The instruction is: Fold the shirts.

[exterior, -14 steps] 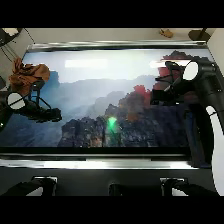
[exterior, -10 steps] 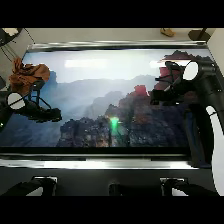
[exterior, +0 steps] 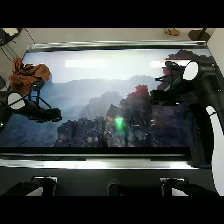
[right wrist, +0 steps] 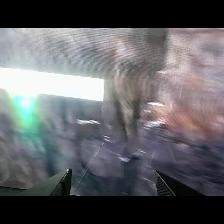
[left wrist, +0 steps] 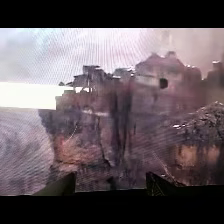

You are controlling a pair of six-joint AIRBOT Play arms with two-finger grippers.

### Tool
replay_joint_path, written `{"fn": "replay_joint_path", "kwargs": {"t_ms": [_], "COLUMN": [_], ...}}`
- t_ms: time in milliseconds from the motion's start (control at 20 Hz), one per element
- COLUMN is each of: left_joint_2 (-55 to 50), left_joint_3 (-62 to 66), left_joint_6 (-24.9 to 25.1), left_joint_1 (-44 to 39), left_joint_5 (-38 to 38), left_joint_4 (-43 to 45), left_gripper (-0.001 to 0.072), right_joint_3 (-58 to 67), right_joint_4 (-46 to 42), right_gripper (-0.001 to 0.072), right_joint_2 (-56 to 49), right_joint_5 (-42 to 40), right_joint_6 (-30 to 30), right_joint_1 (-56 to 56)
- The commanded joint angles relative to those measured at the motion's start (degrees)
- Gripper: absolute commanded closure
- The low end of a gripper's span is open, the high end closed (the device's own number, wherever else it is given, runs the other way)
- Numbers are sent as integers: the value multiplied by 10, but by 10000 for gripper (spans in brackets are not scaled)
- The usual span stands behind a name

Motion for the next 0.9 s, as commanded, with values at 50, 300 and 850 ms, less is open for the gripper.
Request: {"fn": "replay_joint_path", "kwargs": {"t_ms": [50, 300, 850], "left_joint_2": [-3, -23, -373], "left_joint_3": [-1, -3, 424], "left_joint_6": [-2, -2, -47], "left_joint_1": [0, 0, 155], "left_joint_5": [33, 188, 327], "left_joint_4": [-3, -2, -16], "left_gripper": [196, 194, 83], "right_joint_3": [0, 0, 0], "right_joint_4": [2, 2, 2], "right_gripper": [81, 81, 82], "right_joint_2": [0, 0, -3], "right_joint_5": [-11, -51, -142], "right_joint_6": [7, 7, 8], "right_joint_1": [0, 0, 0]}}
